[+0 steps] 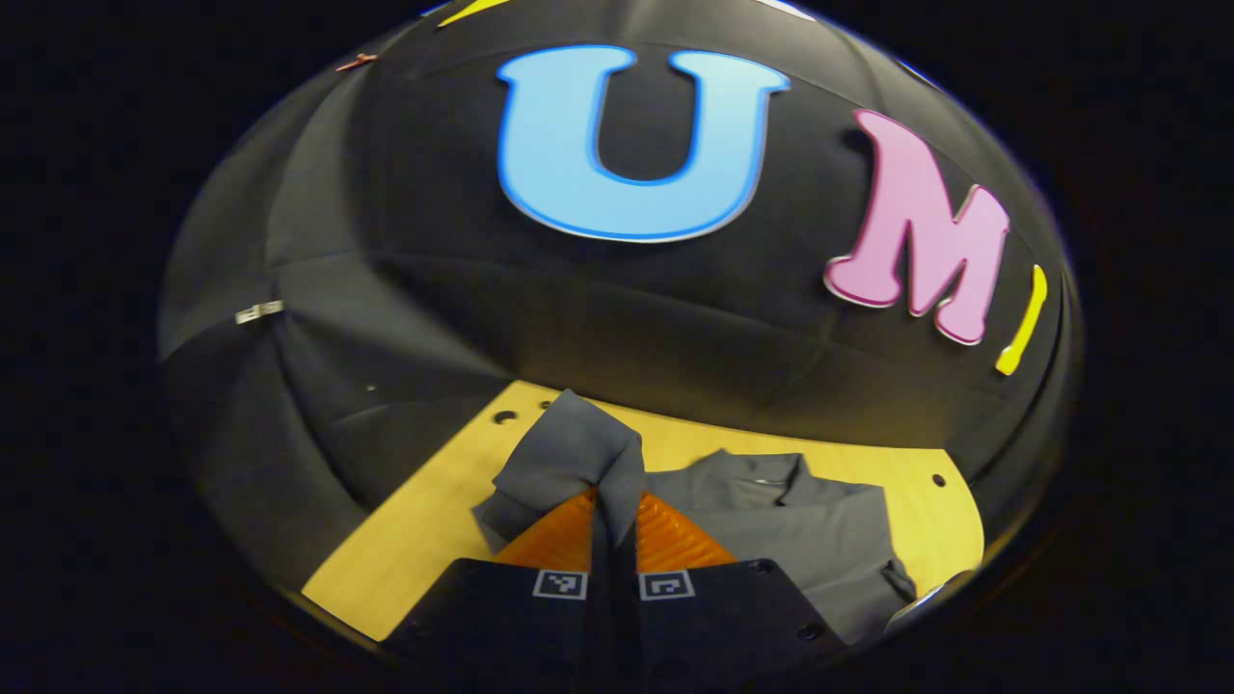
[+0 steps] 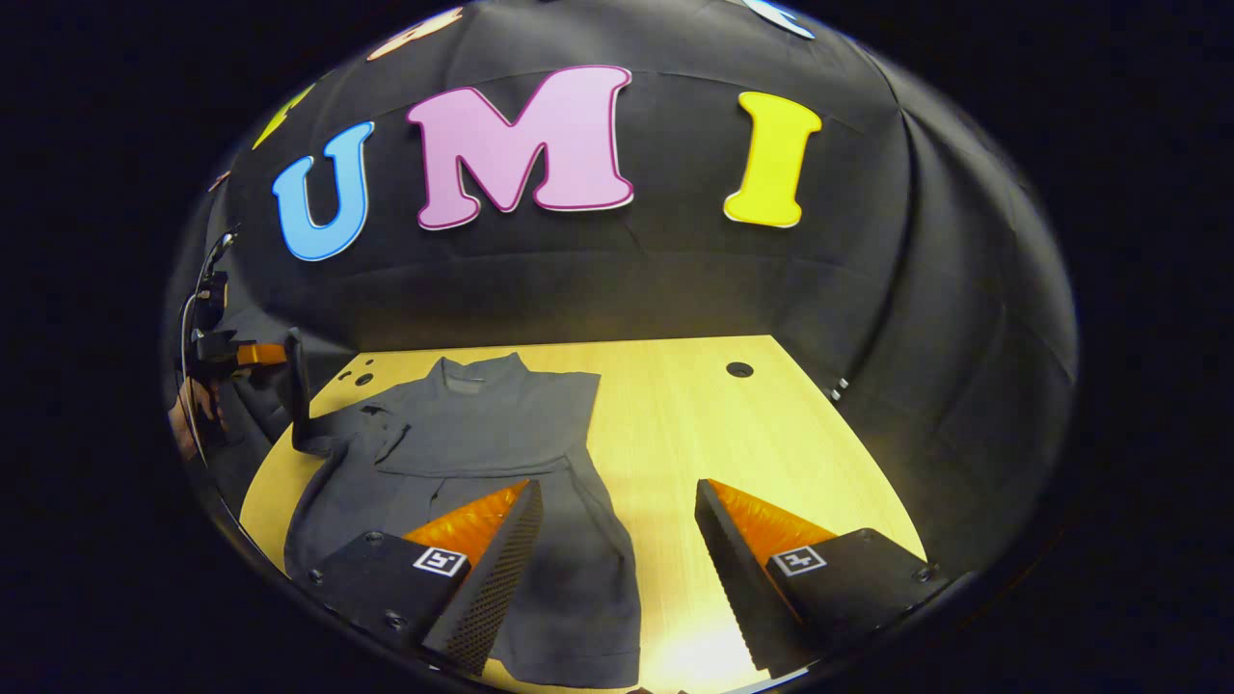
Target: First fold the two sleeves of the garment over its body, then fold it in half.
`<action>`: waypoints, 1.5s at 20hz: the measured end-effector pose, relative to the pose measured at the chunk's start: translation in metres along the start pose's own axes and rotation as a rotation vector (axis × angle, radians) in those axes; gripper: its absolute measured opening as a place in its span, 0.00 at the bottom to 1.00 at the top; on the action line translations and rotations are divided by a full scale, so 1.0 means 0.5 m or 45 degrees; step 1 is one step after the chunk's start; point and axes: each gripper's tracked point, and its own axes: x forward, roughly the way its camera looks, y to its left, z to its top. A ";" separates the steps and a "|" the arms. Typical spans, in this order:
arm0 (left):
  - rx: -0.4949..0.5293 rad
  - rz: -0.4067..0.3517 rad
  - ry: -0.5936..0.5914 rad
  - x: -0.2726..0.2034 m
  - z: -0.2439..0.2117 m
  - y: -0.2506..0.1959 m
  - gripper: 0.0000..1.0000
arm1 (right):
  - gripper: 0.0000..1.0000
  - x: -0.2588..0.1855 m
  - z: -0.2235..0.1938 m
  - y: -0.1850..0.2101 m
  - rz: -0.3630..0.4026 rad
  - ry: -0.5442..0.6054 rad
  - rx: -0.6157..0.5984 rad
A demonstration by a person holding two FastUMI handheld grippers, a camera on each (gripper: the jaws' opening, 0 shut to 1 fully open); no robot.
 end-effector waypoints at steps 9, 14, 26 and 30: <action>0.059 -0.351 0.104 0.098 -0.071 -0.417 0.05 | 0.98 0.022 -0.023 -0.092 -0.044 0.037 0.045; 0.187 -0.466 0.151 0.128 -0.131 -0.583 0.05 | 0.99 0.035 -0.025 -0.110 -0.030 0.054 0.053; 0.250 -0.472 0.228 0.134 -0.213 -0.638 0.62 | 0.99 0.052 -0.042 -0.094 0.045 0.097 0.017; 0.278 -0.390 0.185 0.069 -0.190 -0.521 0.99 | 0.98 0.052 -0.074 -0.060 0.106 0.149 0.002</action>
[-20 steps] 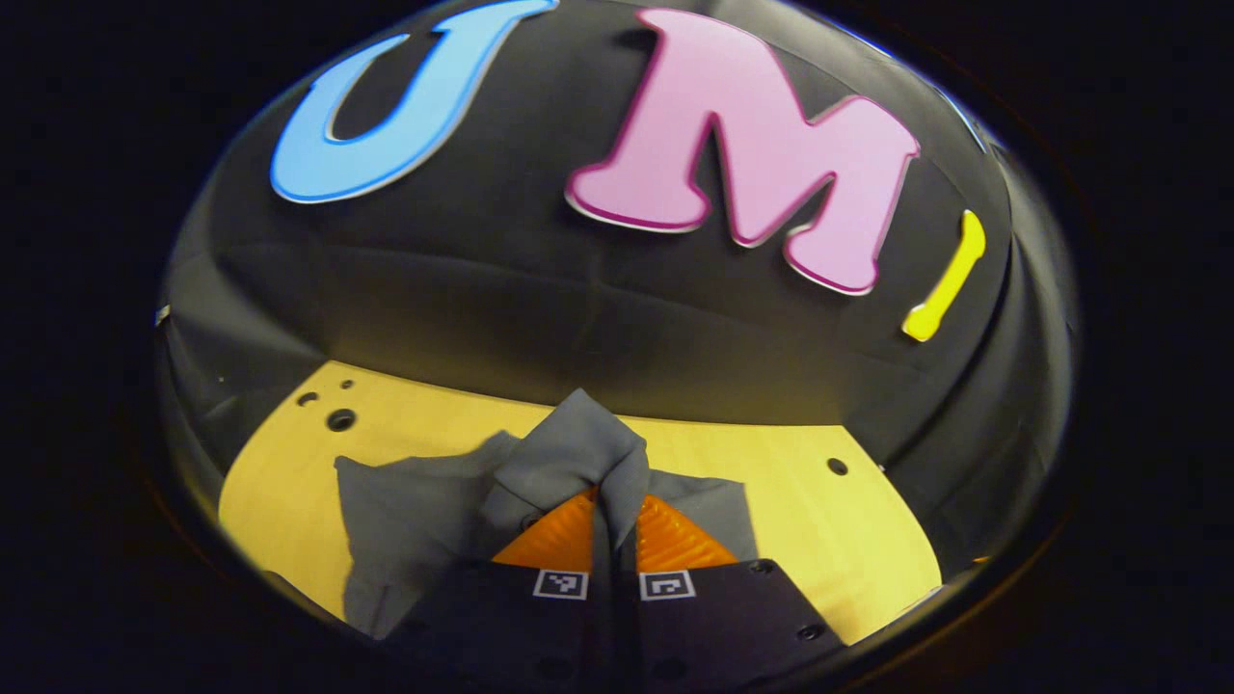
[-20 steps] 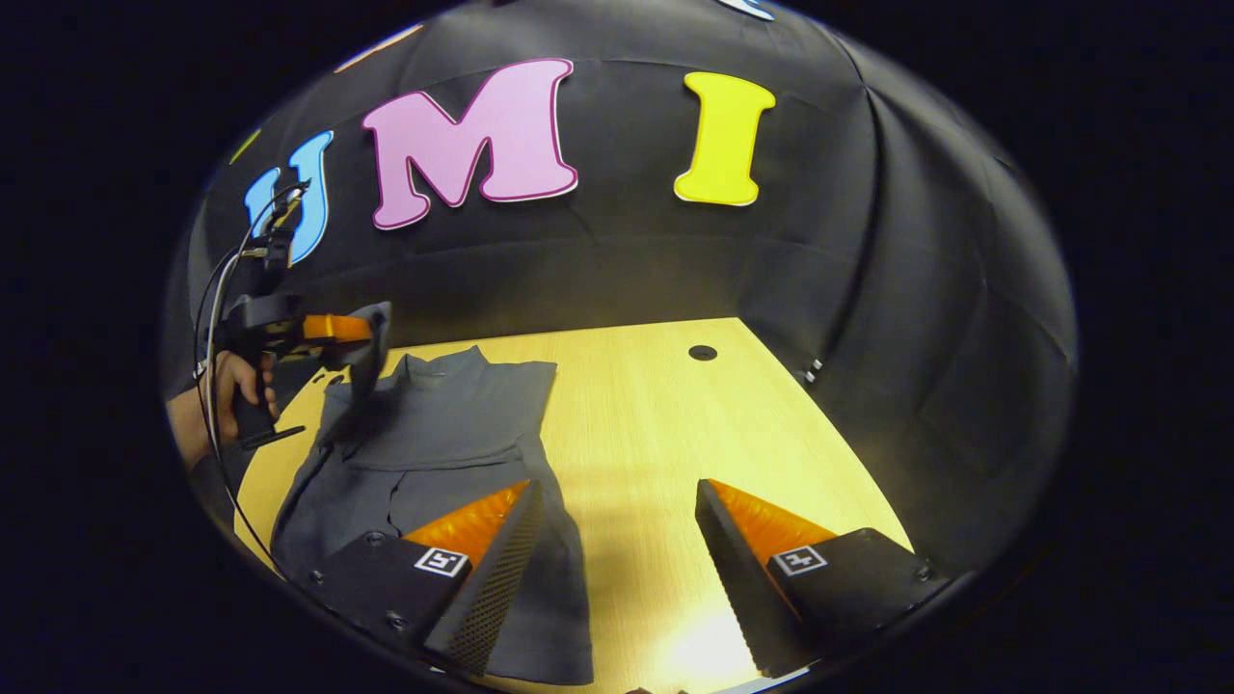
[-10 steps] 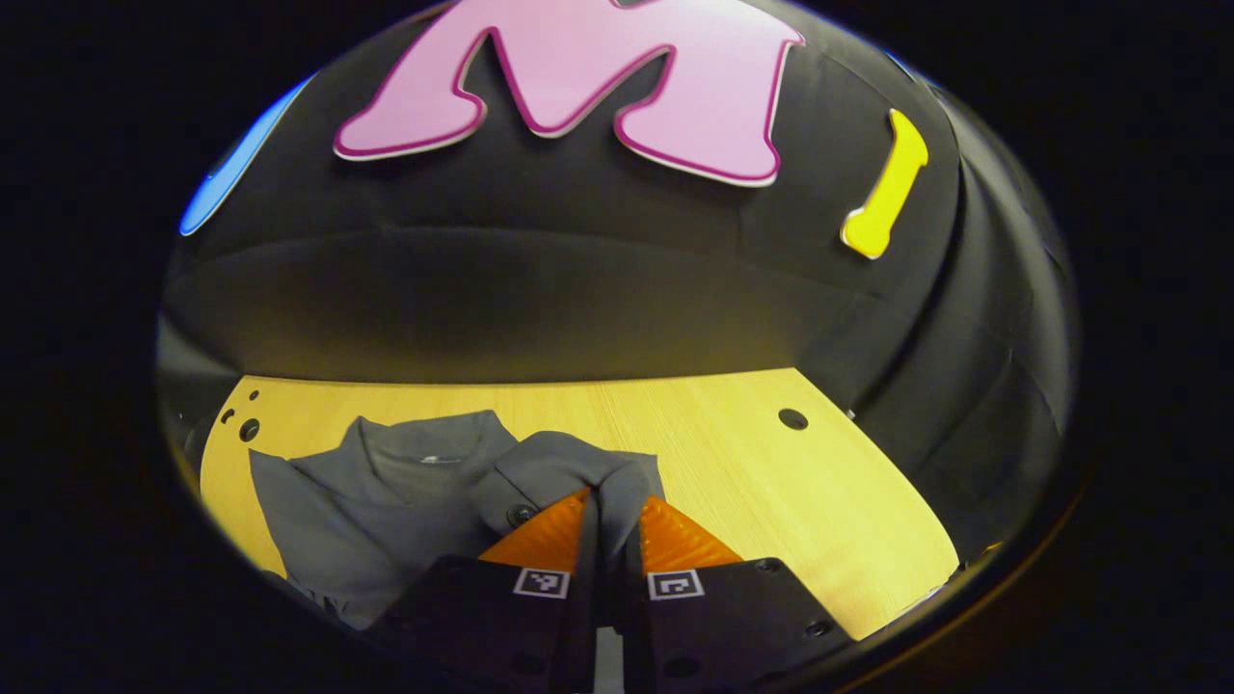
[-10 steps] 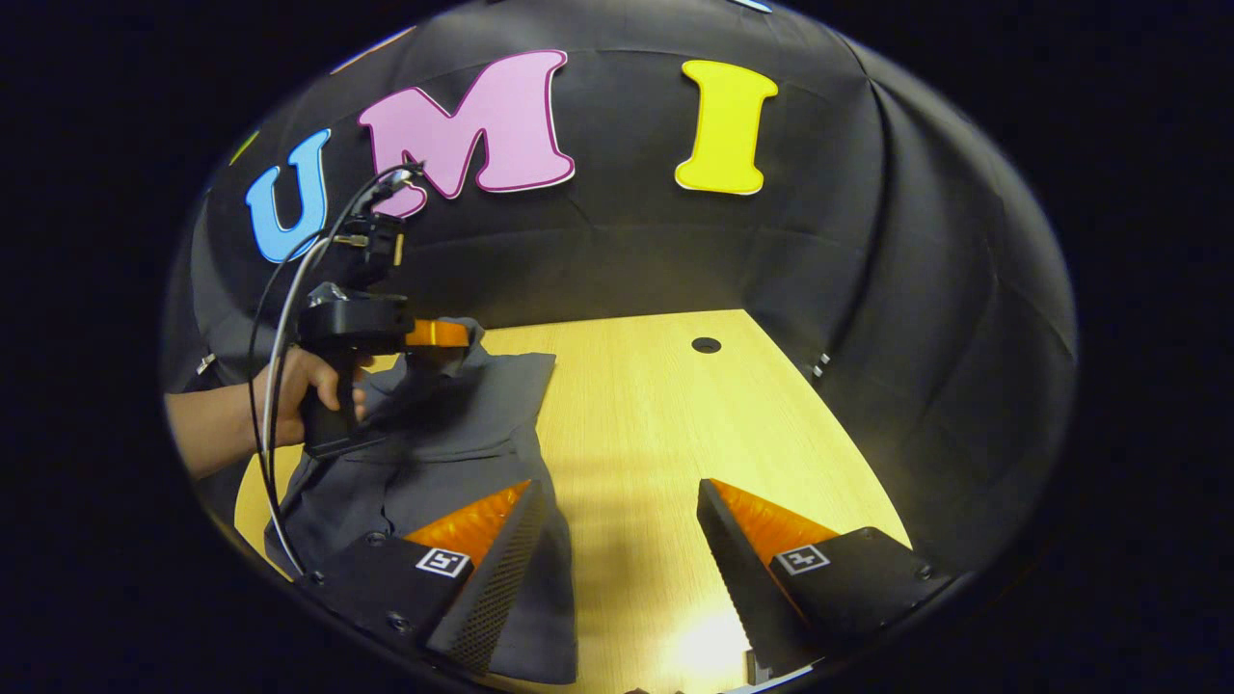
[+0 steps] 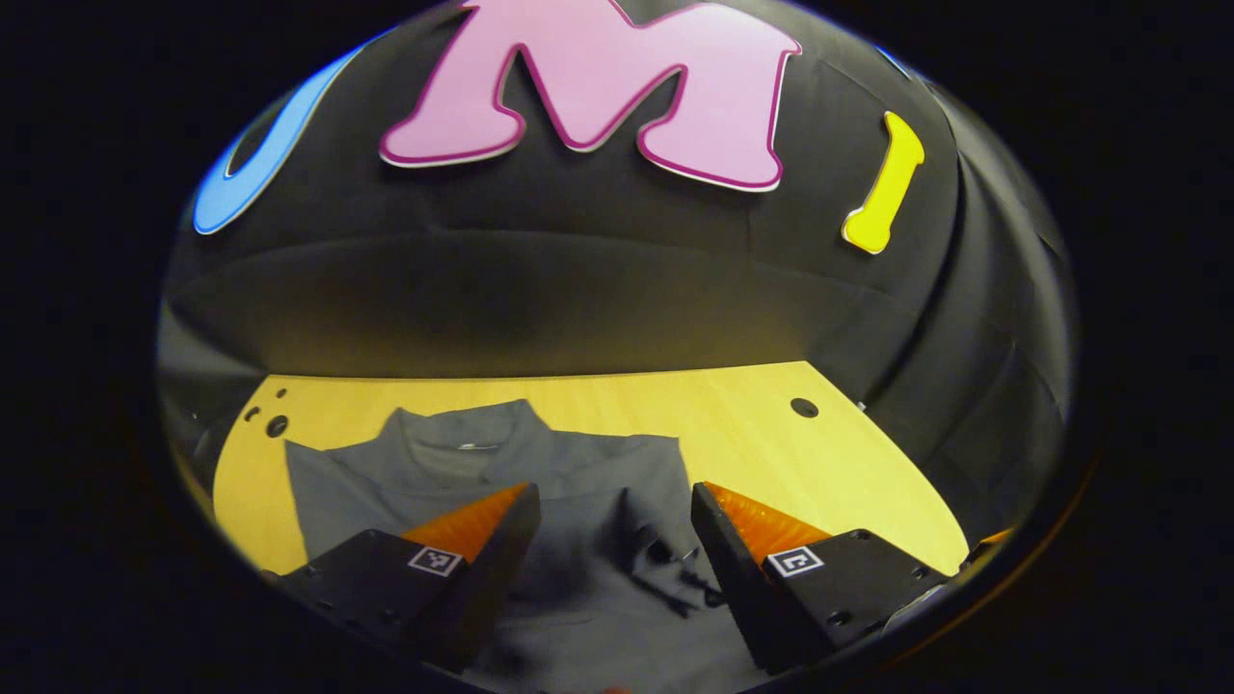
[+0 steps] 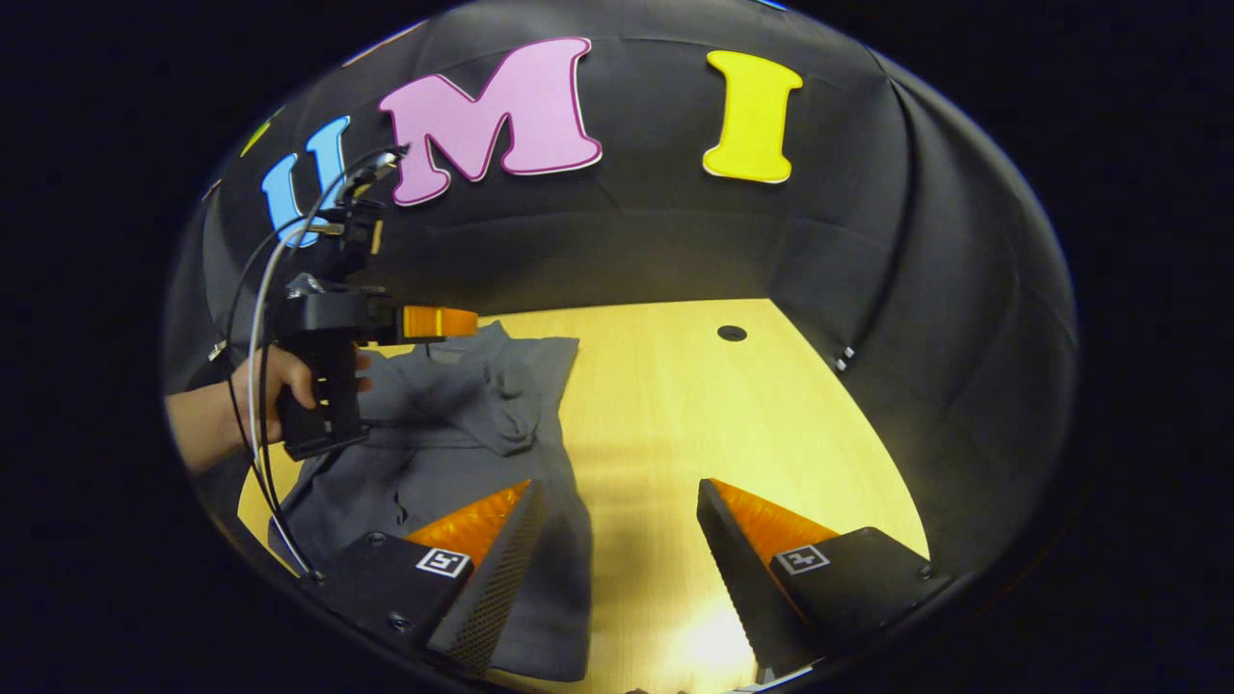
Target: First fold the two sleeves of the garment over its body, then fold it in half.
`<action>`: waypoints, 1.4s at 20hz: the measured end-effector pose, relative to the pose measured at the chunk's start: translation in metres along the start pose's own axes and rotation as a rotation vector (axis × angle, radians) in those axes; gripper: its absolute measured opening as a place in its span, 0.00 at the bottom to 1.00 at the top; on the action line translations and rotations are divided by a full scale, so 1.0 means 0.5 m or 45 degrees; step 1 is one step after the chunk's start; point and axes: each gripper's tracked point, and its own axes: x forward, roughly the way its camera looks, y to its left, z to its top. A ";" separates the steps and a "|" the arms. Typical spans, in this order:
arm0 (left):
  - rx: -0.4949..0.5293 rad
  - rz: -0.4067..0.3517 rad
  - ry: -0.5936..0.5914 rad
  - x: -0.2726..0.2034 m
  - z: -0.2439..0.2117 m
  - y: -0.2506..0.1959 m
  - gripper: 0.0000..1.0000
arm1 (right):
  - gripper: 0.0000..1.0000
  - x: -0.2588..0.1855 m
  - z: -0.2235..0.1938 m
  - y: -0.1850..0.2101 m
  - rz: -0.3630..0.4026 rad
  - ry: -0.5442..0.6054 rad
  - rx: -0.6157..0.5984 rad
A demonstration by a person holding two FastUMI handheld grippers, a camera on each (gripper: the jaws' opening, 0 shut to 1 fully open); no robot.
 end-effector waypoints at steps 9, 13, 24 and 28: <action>-0.006 0.261 0.211 -0.334 -0.291 0.299 0.98 | 0.94 0.015 -0.165 0.093 0.095 0.276 -0.025; -0.081 0.367 0.352 -0.461 -0.445 0.388 0.99 | 1.00 0.017 -0.221 0.106 0.080 0.363 -0.016; -0.319 0.411 0.539 -0.549 -0.633 0.433 0.99 | 1.00 0.026 -0.323 0.114 0.028 0.457 0.060; -0.268 0.377 0.574 -0.544 -0.657 0.411 0.99 | 1.00 0.027 -0.355 0.115 0.012 0.498 0.029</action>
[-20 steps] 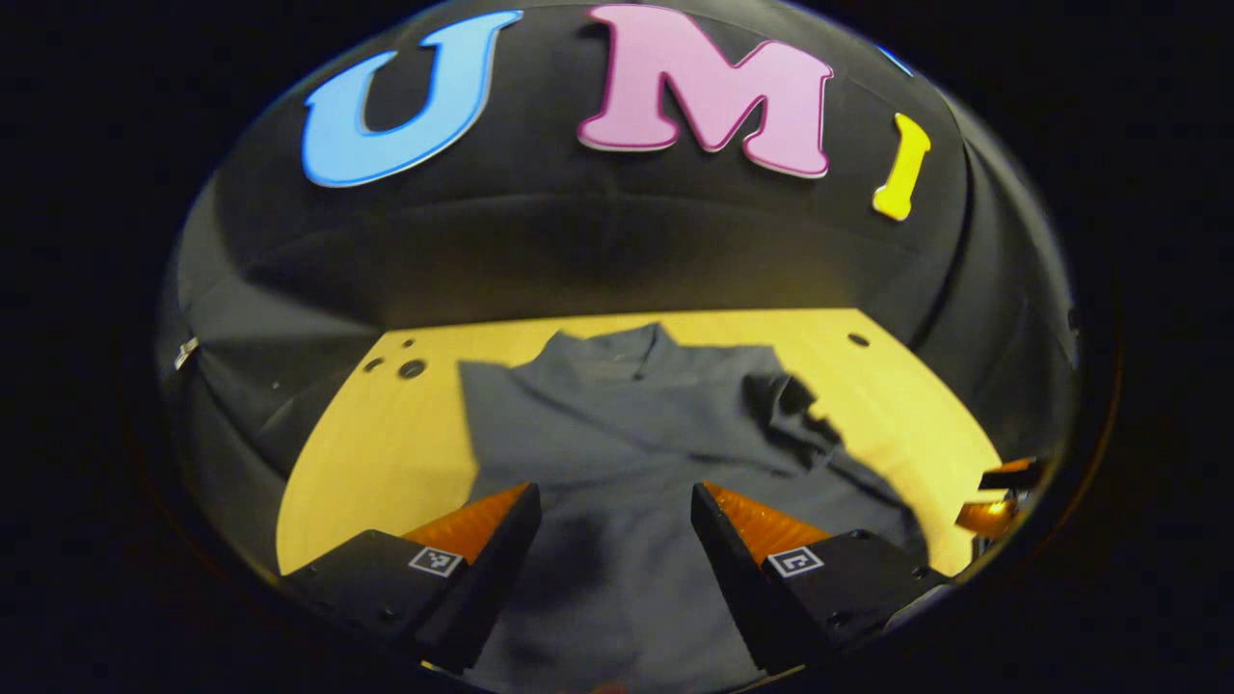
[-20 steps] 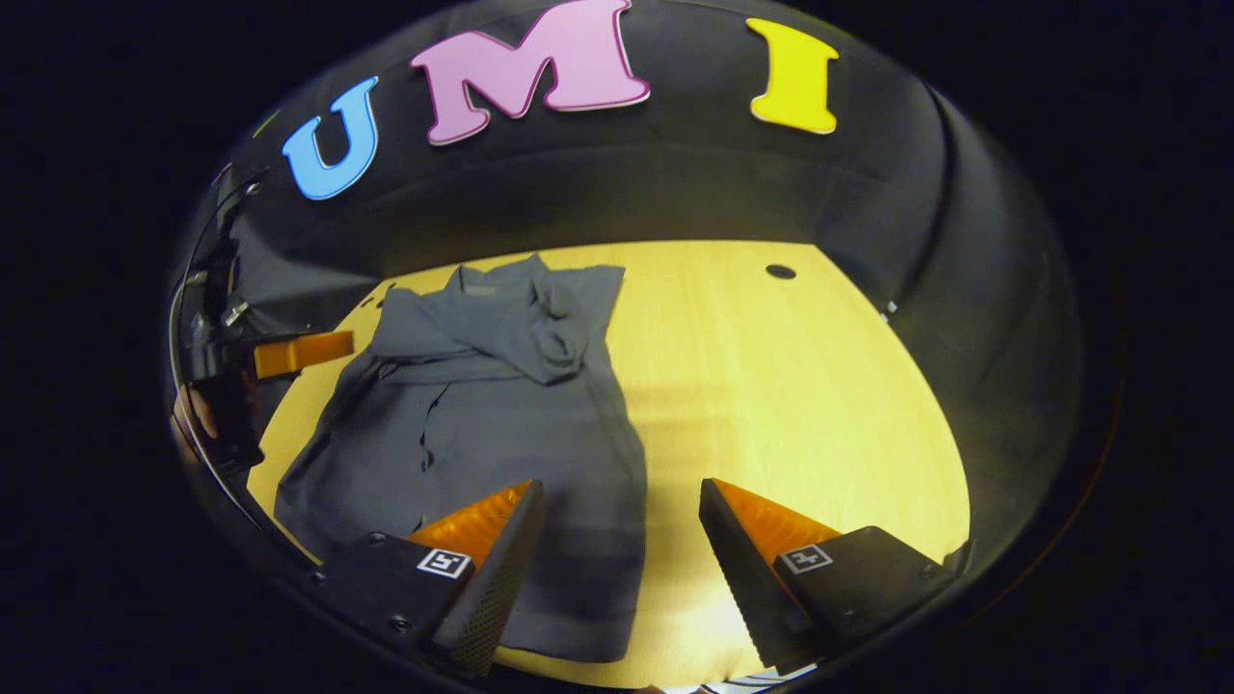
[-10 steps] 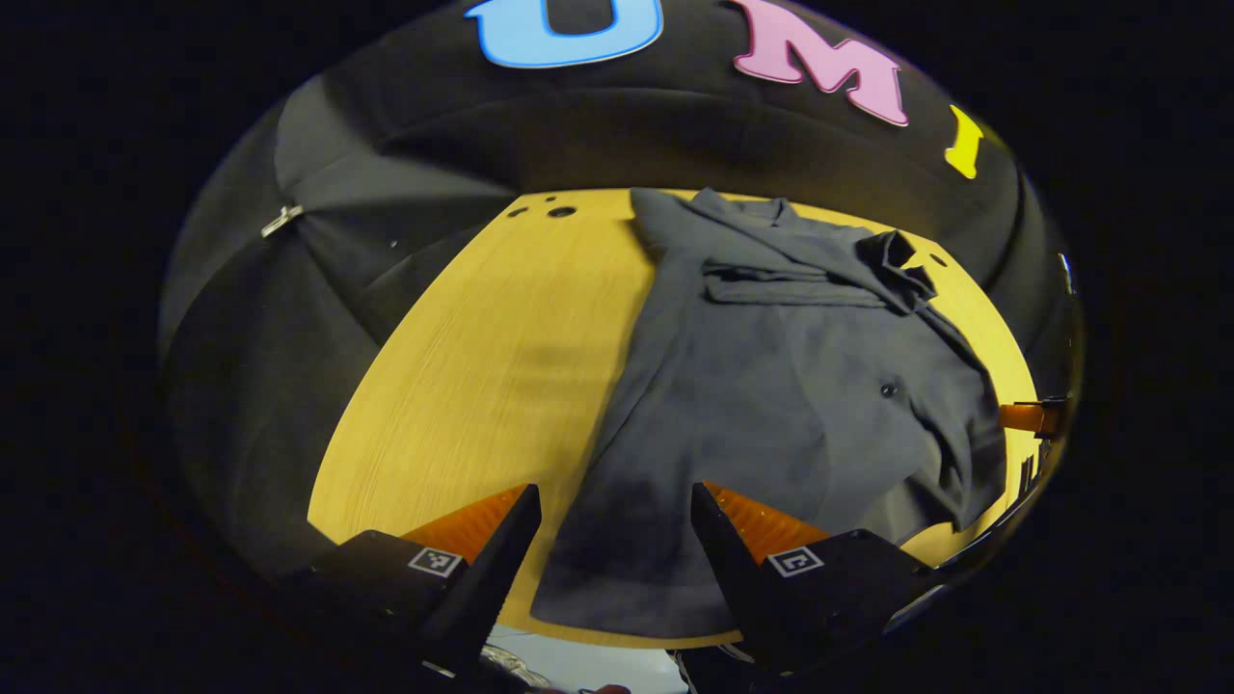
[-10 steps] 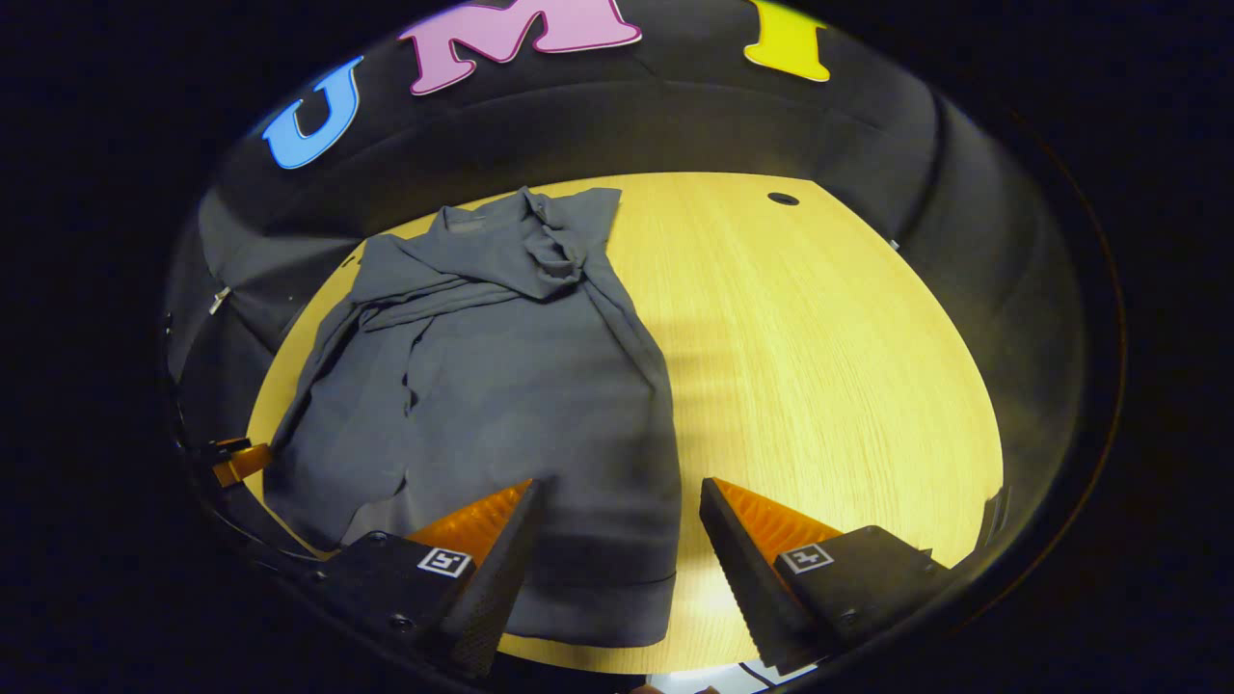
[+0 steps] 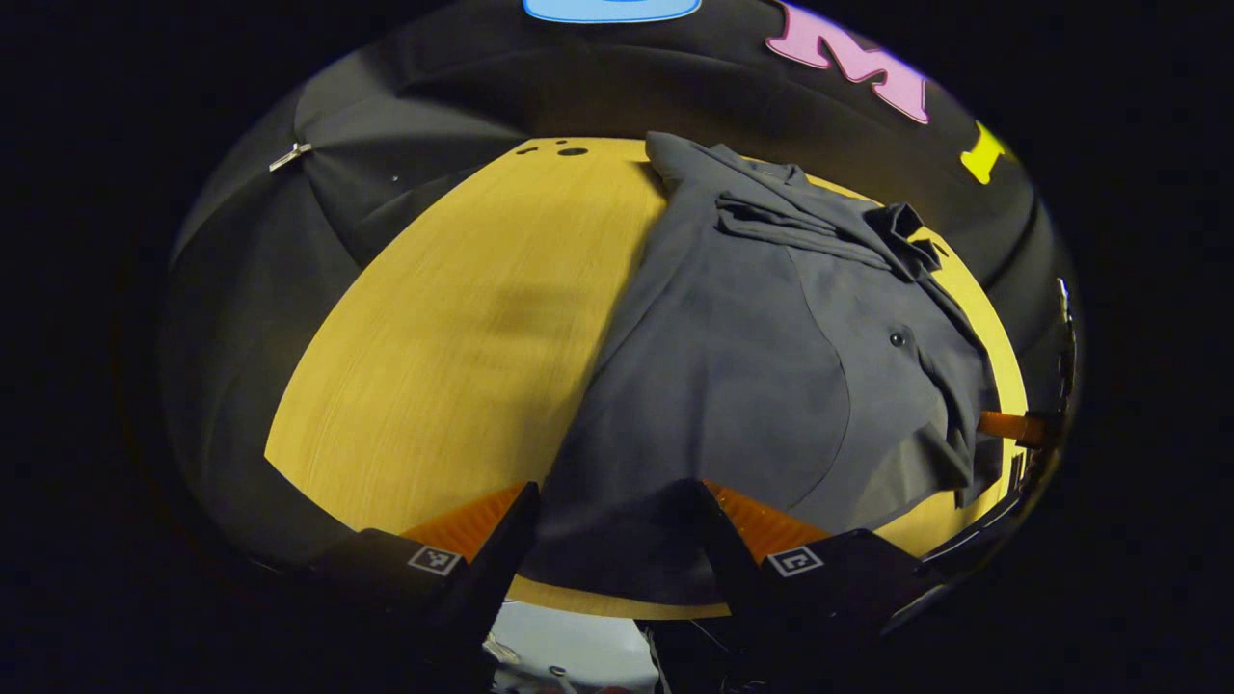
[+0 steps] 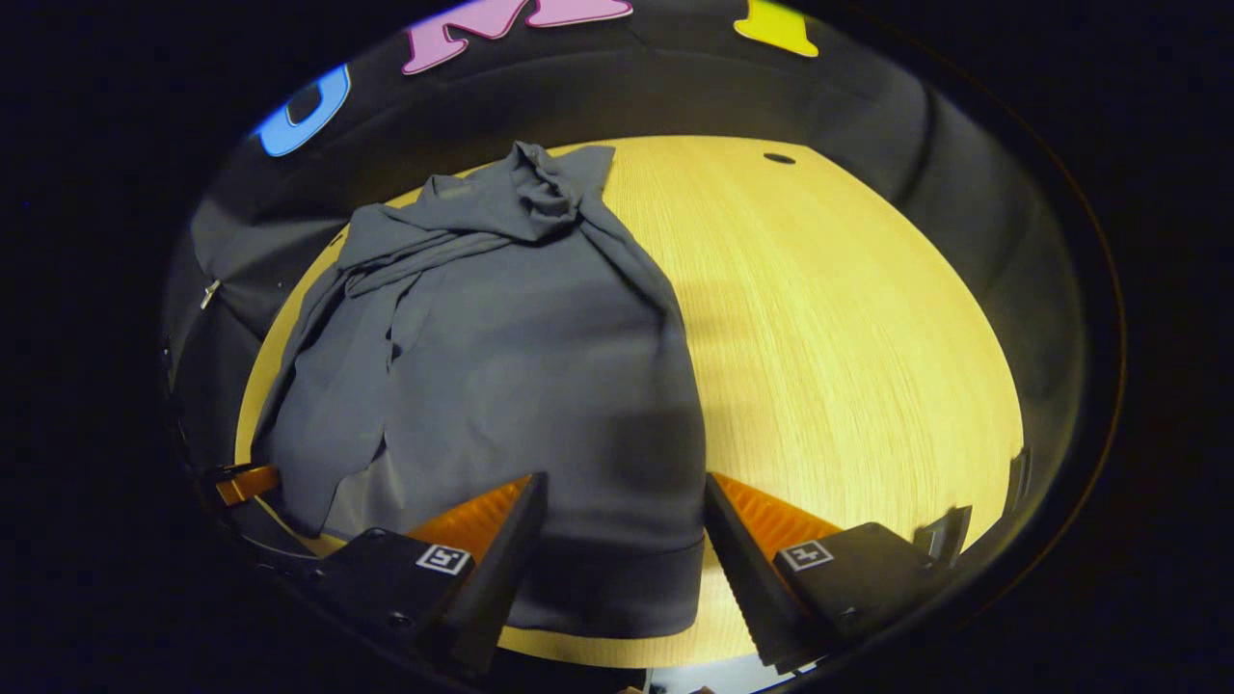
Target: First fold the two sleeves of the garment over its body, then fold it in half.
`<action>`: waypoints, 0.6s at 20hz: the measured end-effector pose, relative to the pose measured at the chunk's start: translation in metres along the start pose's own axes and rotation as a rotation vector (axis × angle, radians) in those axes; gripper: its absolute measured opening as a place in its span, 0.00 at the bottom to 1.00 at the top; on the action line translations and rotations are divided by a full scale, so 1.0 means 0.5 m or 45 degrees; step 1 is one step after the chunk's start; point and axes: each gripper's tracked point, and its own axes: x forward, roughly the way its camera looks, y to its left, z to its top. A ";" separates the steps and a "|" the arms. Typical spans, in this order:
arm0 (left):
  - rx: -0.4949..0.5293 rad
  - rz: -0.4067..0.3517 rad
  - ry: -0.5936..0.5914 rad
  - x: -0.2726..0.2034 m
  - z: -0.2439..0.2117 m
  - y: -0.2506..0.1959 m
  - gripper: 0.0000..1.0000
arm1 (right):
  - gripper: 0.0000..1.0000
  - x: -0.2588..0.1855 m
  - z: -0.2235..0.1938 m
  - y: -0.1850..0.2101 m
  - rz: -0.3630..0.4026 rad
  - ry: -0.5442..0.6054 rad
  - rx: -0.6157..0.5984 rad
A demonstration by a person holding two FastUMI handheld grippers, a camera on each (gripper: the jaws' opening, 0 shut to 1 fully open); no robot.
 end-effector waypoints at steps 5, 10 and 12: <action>0.063 0.012 0.006 0.007 -0.011 -0.020 0.92 | 0.97 0.005 -0.012 0.026 -0.024 0.049 -0.178; 0.092 -0.026 0.030 0.008 -0.011 -0.054 0.72 | 0.45 0.011 -0.004 0.064 0.003 0.049 -0.182; 0.113 -0.043 0.022 0.011 -0.008 -0.071 0.42 | 0.20 0.014 -0.004 0.071 0.020 0.061 -0.181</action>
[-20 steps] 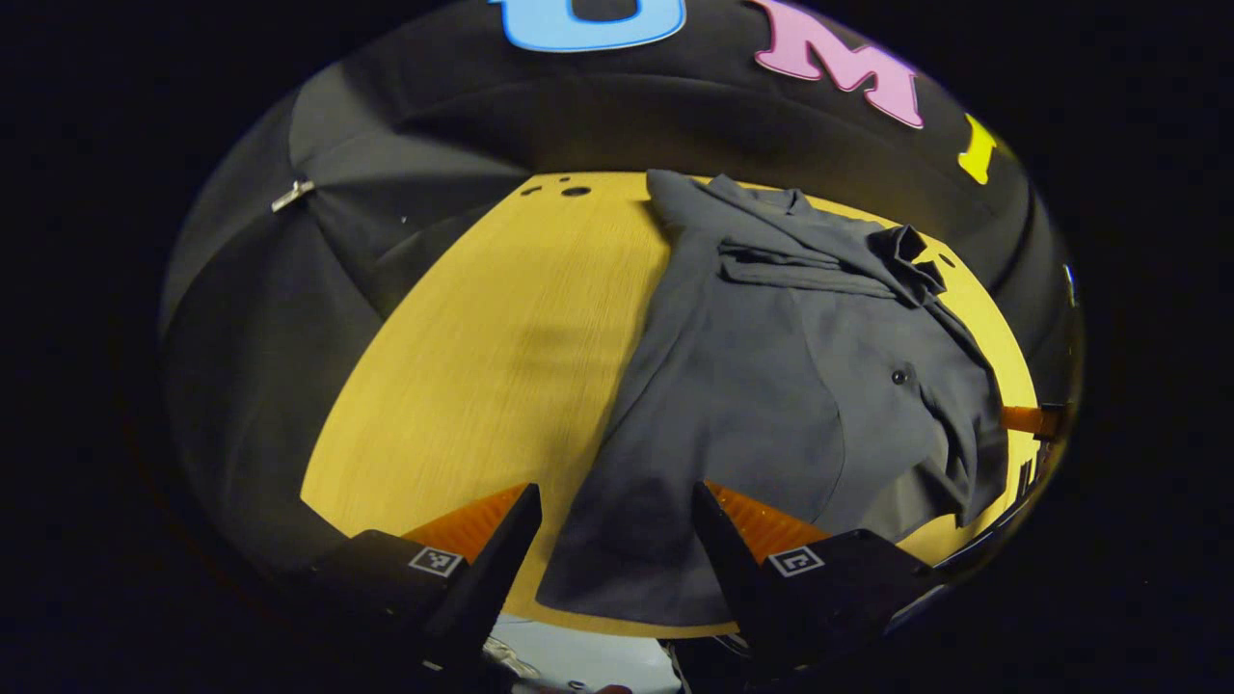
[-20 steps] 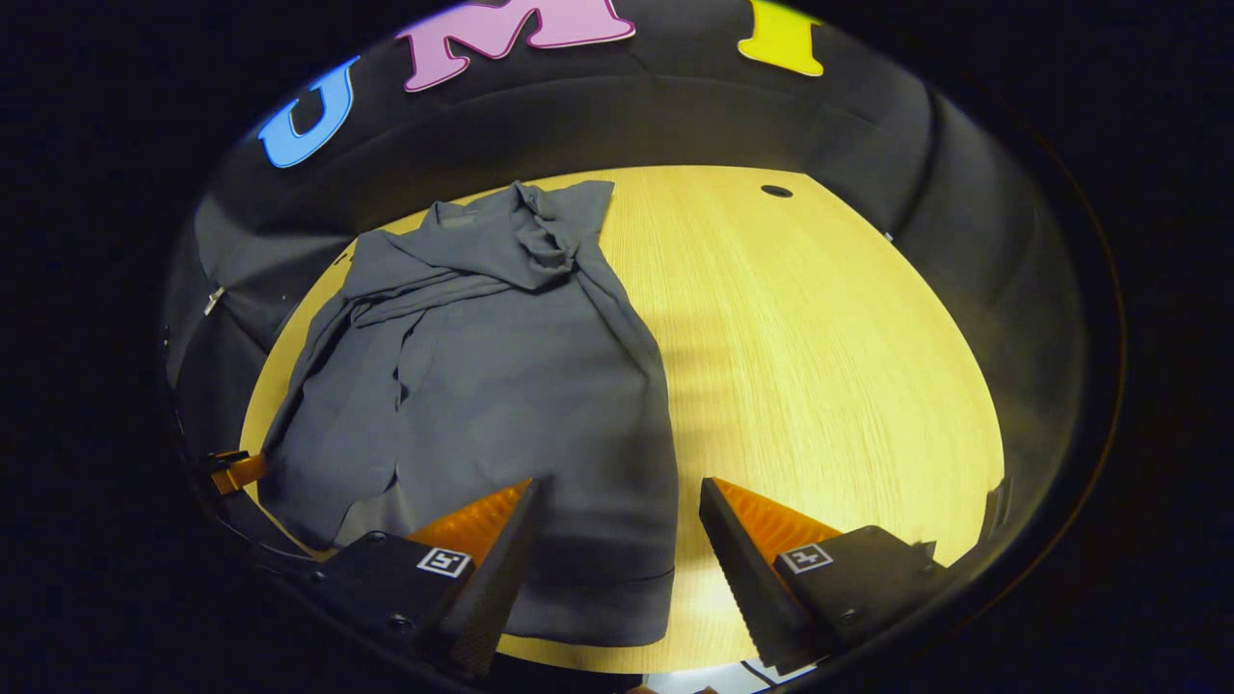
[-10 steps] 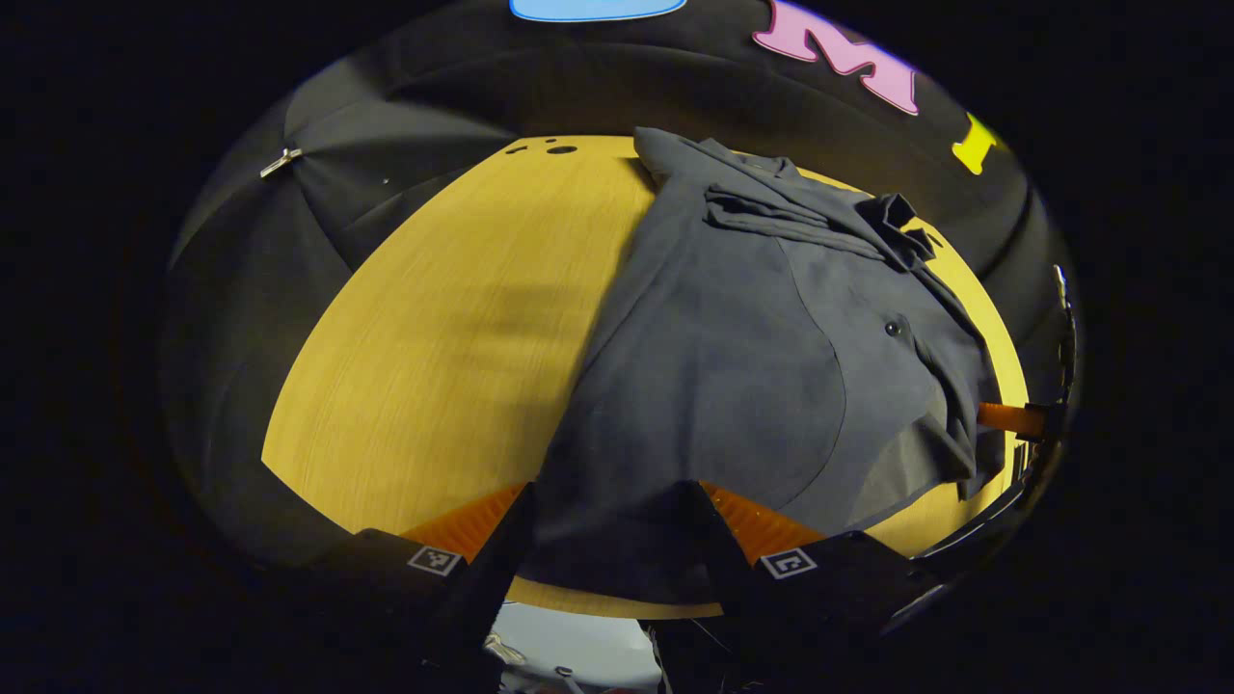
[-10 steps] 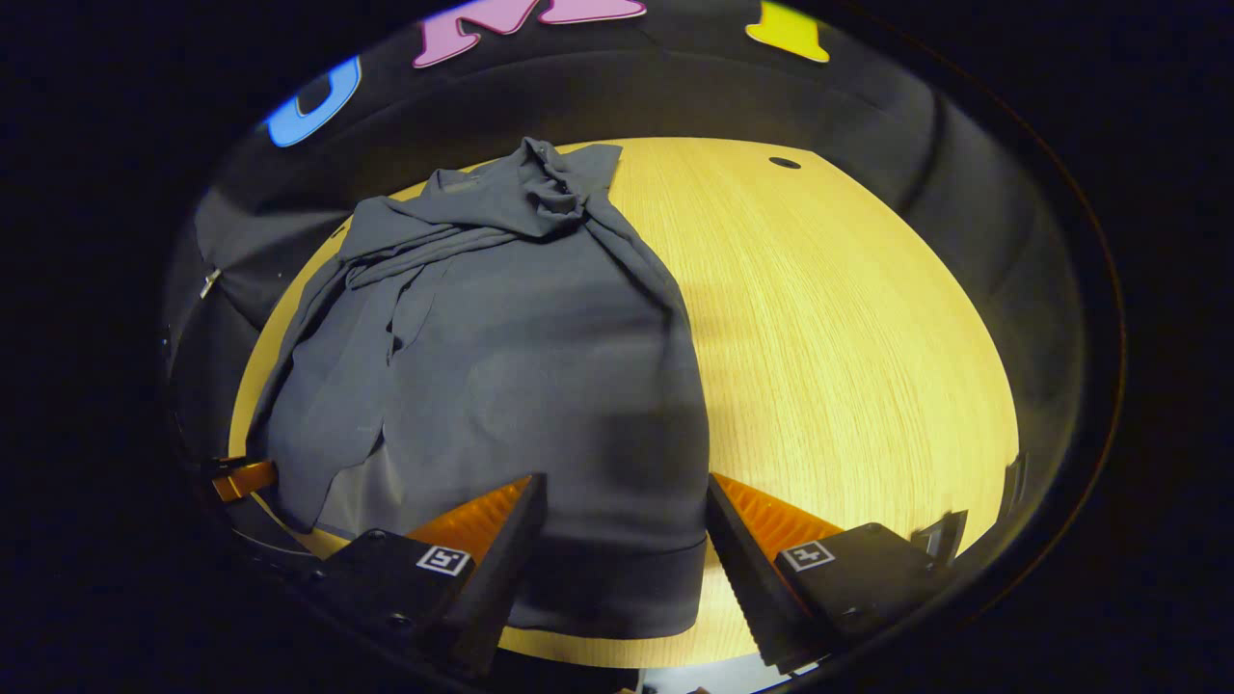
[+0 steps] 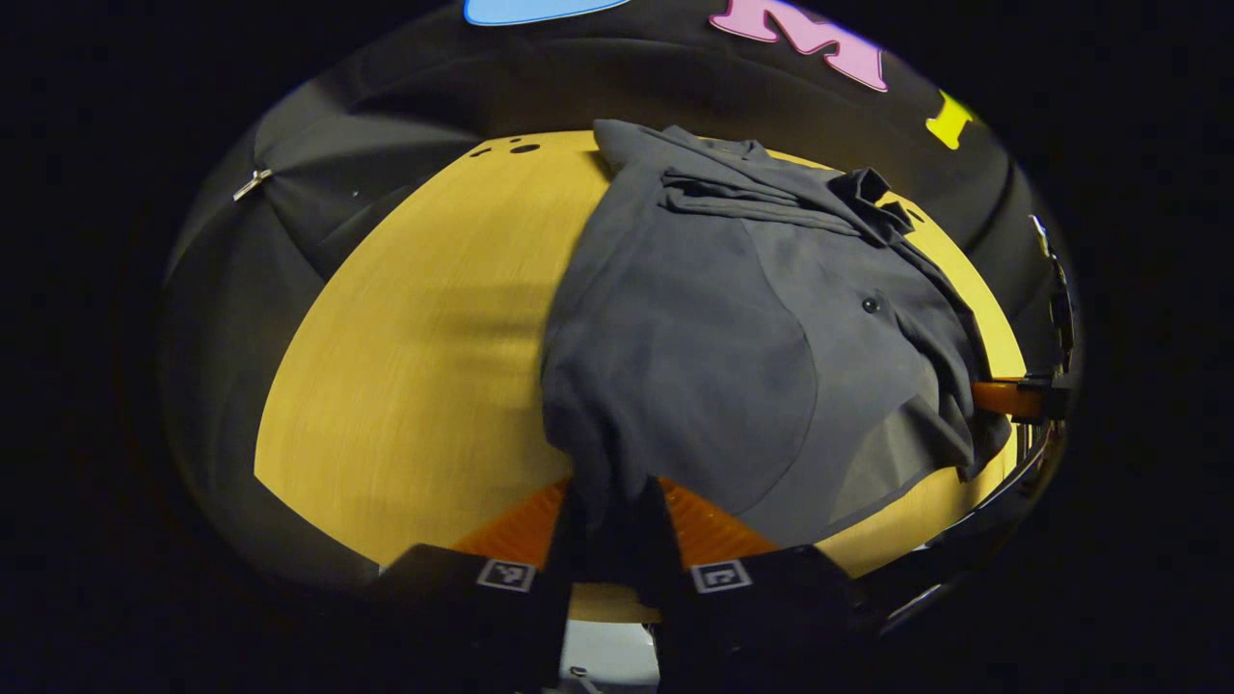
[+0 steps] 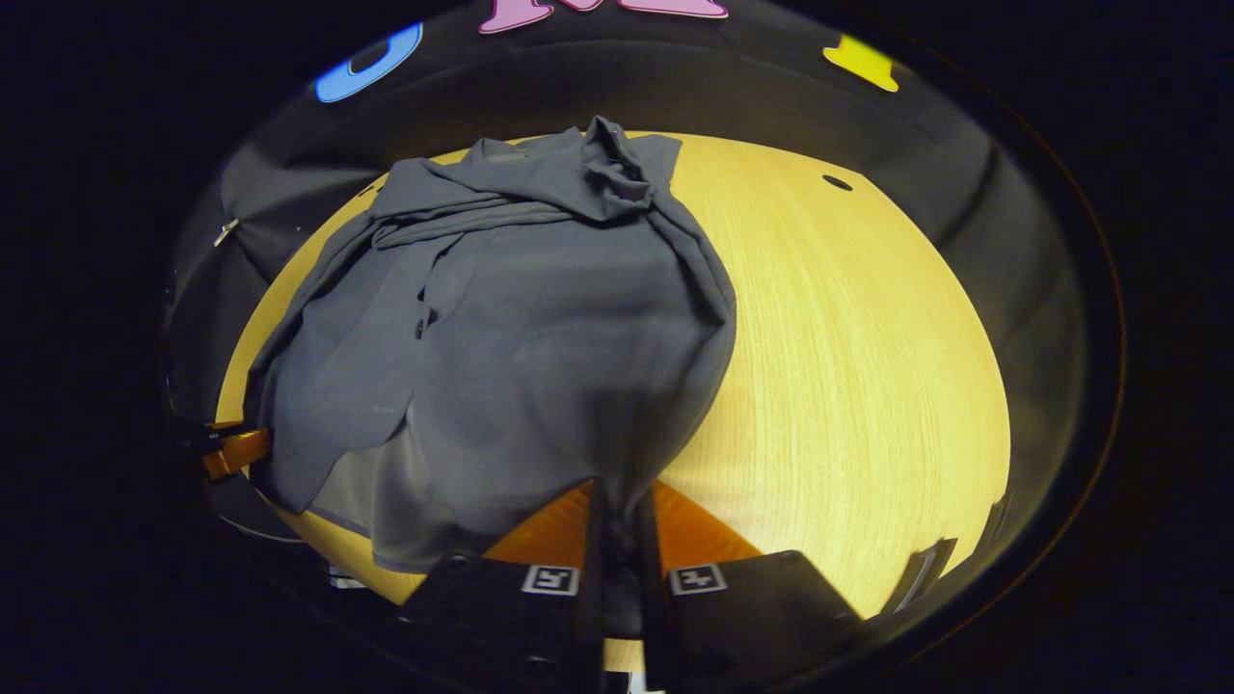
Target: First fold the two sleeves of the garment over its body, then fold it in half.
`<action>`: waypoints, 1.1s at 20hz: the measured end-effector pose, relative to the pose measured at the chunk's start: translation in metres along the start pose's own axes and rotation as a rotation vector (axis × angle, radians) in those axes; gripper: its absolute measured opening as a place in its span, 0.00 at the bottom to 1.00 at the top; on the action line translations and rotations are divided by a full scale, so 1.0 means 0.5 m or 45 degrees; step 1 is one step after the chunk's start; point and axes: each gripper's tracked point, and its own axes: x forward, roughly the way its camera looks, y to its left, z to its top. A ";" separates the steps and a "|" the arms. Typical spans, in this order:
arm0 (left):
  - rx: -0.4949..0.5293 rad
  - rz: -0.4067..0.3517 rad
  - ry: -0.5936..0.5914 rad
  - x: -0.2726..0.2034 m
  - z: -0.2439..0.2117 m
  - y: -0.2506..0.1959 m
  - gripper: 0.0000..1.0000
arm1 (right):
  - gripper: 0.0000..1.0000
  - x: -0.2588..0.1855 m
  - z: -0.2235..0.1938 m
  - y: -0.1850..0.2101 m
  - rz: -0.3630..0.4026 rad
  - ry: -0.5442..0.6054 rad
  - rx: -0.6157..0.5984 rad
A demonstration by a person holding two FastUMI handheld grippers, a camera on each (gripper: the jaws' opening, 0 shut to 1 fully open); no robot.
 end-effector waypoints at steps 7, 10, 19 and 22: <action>-0.107 -0.078 -0.035 -0.005 0.015 -0.018 0.06 | 0.05 0.000 0.011 0.009 0.067 0.036 0.079; -0.175 -0.108 -0.069 -0.029 0.048 -0.024 0.06 | 0.05 -0.011 0.036 0.018 0.080 -0.016 0.044; -0.267 -0.252 -0.282 -0.121 0.201 -0.071 0.06 | 0.05 -0.066 0.189 0.043 0.152 -0.210 0.070; -0.272 -0.271 -0.338 -0.137 0.249 -0.079 0.06 | 0.05 -0.084 0.249 0.050 0.171 -0.291 0.040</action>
